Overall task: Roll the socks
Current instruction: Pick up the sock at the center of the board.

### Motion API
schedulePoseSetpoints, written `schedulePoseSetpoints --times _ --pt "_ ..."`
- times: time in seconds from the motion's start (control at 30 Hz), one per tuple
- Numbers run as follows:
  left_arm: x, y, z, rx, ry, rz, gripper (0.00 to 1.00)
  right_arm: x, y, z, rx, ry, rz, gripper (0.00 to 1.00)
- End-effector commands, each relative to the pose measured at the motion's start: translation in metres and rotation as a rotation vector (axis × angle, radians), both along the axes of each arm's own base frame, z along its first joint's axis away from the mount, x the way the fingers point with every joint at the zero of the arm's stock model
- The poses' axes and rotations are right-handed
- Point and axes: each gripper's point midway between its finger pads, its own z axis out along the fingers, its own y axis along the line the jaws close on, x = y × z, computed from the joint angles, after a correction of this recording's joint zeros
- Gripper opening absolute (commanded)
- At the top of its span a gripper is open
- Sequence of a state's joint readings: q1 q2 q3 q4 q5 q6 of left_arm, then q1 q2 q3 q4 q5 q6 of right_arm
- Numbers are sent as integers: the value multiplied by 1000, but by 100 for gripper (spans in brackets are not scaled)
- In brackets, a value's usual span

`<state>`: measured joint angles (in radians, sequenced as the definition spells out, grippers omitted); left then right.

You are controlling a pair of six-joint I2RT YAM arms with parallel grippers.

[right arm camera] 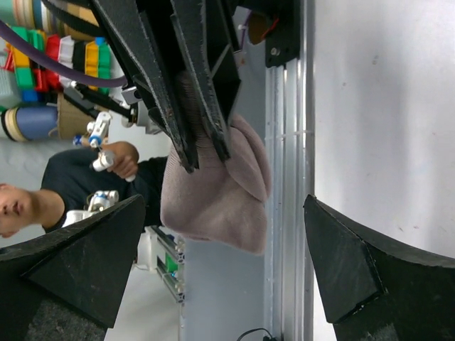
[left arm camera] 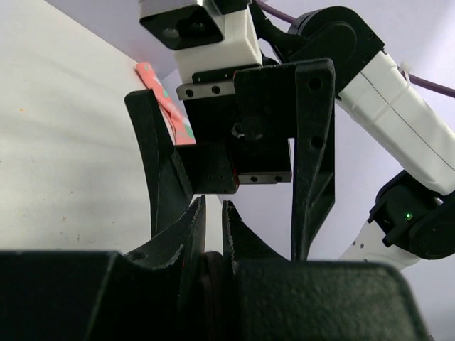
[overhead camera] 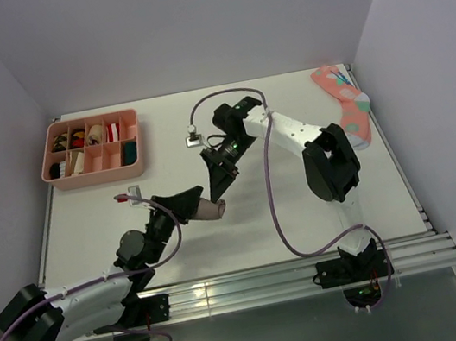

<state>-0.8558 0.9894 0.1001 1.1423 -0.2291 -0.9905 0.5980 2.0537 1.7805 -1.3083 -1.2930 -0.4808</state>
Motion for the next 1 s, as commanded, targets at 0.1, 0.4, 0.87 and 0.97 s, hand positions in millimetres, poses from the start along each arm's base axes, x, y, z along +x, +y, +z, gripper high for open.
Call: schedulePoseSetpoints --times 0.1,0.4,0.87,0.97 --pt "1 -5 42 -41 -124 -28 0 -18 3 21 48 38 43 100" --pt "4 -2 48 -36 -144 -25 0 -31 12 25 62 39 79 99" --pt "1 1 39 -32 -127 -31 0 -26 13 28 60 40 50 77" --pt "-1 4 37 -32 -126 -26 0 -23 11 27 48 43 36 73"
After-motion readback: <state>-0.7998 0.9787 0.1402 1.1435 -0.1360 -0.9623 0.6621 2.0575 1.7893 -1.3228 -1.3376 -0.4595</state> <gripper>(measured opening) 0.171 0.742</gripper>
